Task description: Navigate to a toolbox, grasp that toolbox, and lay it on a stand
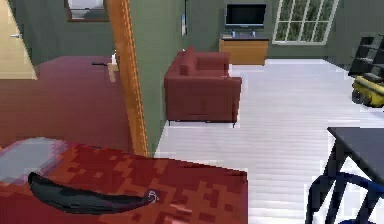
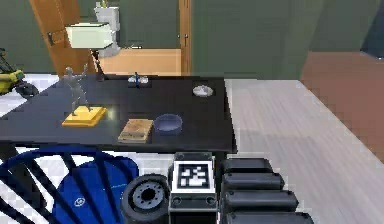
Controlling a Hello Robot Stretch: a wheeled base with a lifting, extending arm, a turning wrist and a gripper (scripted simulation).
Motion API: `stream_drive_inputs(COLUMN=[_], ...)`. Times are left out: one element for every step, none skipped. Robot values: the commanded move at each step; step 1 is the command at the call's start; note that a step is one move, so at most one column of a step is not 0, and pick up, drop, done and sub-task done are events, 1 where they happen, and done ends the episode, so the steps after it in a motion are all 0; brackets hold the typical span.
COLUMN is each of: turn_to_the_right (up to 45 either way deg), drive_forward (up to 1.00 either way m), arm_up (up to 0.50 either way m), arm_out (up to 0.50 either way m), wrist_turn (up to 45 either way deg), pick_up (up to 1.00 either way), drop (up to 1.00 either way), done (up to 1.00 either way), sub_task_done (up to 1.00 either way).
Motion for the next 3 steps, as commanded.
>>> stream_drive_inputs(turn_to_the_right=[0.0, -33.0, 0.0], drive_forward=[0.55, 0.0, 0.4], arm_up=[0.0, 0.0, 0.0], arm_out=[0.0, 0.0, 0.0], wrist_turn=[0.0, 0.0, 0.0], pick_up=[0.0, 0.0, 0.0], drop=[0.0, 0.0, 0.0], done=[0.0, 0.0, 0.0], sub_task_done=[0.0, 0.0, 0.0])
